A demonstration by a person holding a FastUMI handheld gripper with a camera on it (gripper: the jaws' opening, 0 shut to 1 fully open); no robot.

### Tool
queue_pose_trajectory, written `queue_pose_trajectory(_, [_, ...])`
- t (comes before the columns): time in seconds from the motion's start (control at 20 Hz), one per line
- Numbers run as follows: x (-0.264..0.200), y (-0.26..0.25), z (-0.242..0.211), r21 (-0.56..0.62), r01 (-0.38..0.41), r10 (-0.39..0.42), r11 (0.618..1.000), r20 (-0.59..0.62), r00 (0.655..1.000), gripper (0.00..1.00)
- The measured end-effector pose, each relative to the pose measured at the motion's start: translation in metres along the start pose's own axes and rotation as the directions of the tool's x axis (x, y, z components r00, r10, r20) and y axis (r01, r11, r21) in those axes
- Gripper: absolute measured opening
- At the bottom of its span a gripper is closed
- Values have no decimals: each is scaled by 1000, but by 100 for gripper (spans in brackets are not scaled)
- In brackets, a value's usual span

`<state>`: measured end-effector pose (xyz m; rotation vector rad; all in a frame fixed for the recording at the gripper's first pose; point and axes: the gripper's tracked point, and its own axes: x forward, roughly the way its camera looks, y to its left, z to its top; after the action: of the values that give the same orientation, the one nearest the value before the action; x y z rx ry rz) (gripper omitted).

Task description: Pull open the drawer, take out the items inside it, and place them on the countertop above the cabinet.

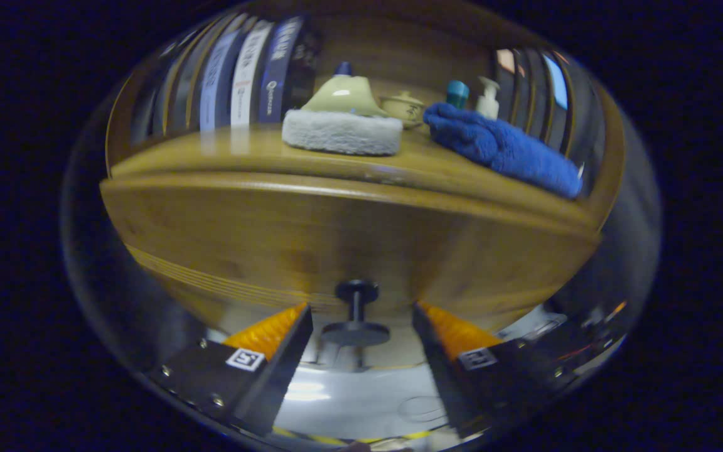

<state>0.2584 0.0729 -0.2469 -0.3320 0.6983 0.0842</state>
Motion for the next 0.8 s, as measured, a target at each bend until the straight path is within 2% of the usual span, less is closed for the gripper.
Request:
queue_pose_trajectory(0.05, [-11,1,8,-1,8,-8,1000,26,1000,96])
queue_pose_trajectory(0.15, [-11,7,3,69,-4,2,998,23,1000,94])
queue_pose_trajectory(0.3, [-14,7,3,56,-25,24,998,21,1000,94])
queue_pose_trajectory(0.4, [-18,16,5,73,-78,75,994,40,996,95])
queue_pose_trajectory(0.65, [-48,11,38,135,-152,128,979,173,977,94])
queue_pose_trajectory(0.8, [-75,11,43,107,-230,205,967,205,957,94])
